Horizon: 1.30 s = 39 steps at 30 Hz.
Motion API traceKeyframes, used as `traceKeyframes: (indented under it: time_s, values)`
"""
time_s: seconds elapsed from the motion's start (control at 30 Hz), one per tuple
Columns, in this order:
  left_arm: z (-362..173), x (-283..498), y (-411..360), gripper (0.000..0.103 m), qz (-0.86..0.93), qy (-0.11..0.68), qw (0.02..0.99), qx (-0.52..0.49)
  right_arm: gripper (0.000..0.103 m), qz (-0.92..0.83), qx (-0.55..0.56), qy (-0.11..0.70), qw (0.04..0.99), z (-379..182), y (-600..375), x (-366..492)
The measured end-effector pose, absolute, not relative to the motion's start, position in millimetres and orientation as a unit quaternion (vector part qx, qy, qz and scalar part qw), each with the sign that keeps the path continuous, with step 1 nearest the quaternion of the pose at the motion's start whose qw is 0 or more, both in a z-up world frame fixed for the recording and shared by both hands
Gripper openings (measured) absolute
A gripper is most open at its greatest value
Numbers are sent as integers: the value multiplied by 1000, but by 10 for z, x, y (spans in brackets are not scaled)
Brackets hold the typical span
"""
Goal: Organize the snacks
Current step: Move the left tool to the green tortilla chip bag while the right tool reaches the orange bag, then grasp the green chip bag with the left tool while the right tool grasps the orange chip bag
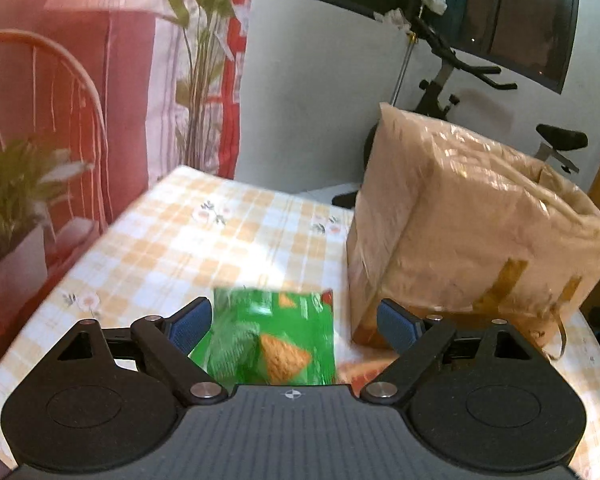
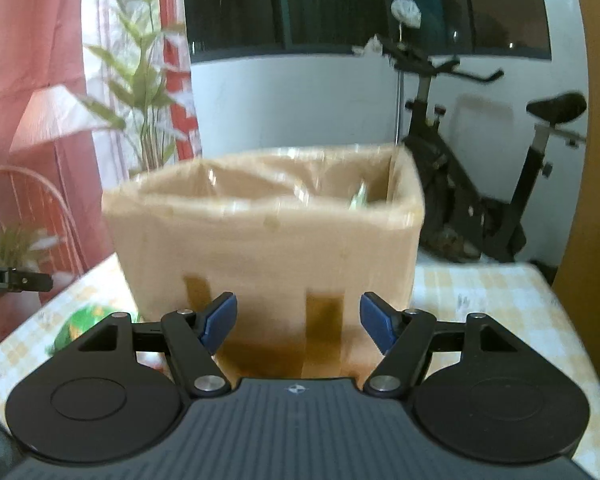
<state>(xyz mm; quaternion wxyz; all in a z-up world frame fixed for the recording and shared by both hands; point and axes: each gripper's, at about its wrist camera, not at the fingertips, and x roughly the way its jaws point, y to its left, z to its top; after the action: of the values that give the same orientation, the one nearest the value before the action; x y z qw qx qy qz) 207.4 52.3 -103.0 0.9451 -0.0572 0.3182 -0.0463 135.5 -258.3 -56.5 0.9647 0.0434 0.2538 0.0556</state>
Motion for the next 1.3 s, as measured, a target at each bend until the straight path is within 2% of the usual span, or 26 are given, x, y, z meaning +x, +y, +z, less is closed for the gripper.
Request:
traceKeyframes:
  time_s: [0.33,0.53,0.63,0.93,1.17,1.3]
  values:
    - [-1237,1957,421,91,-57,334,939,-62,72,62,103,345,931,-1036,-2547,1255]
    - [-1286,1953,506,91,-42,343,935,-77,82,51,140,390,909,-1211,-2527,1356]
    - [-1291,1980,555,91,-38,353,931,-84,83,37,147,416,897,-1300,-2503,1437]
    - [-1309,2030,699,91,-24,362,927,-95,86,32,178,426,886,-1494,-2497,1659]
    - [-1399,2412,777,92,-6,353,933,-68,66,41,168,401,900,-1506,-2435,1581]
    - [-1509,2634,817,92,4,351,933,-71,65,42,156,395,904,-1482,-2433,1534]
